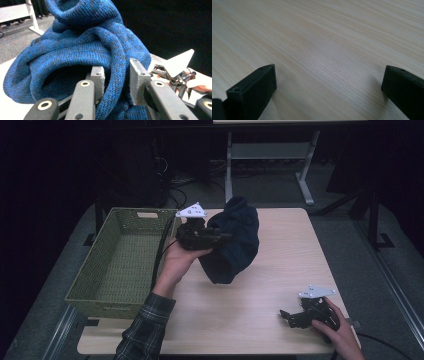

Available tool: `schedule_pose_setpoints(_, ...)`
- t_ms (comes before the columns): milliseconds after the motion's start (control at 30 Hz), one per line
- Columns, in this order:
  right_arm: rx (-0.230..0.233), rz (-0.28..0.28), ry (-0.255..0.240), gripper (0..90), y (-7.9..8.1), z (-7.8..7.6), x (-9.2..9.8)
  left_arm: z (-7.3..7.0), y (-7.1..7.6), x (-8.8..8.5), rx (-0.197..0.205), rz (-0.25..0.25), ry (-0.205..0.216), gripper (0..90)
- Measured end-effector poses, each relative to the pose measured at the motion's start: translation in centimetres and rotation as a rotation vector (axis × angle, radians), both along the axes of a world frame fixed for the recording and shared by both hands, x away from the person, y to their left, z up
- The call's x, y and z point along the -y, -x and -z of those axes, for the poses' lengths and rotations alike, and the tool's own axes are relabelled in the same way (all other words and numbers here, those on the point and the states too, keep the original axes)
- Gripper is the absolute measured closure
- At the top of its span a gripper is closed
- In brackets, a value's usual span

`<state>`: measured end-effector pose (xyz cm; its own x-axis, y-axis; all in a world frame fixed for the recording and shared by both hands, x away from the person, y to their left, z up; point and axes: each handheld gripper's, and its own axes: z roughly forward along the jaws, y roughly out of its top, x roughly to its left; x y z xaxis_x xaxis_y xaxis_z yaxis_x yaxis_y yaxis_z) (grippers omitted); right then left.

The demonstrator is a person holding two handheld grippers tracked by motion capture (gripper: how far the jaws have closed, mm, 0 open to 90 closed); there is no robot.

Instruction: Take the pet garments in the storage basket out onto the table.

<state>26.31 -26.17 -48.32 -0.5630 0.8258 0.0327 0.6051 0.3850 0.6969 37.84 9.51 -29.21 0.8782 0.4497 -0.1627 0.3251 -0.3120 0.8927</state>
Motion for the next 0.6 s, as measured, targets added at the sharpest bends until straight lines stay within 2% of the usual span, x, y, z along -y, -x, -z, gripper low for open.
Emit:
schedule_pose_setpoints(133, 0.0, -0.001, 0.0, 0.0, 0.0, 0.0, 0.0, 1.0, -0.3, 1.3, 0.001, 0.003, -0.001, 68.6)
schedule_pose_setpoints(333, 0.001, -0.001, 0.001, 0.0, 0.0, 0.0, 0.0, 3.0, -0.8, 3.3, -0.023, 0.015, -0.016, 68.6)
schedule_pose_setpoints(600, 0.002, -0.001, 0.001, 0.0, 0.0, 0.0, 0.0, 6.0, -1.6, 6.1, -0.048, 0.035, -0.057, 68.6)
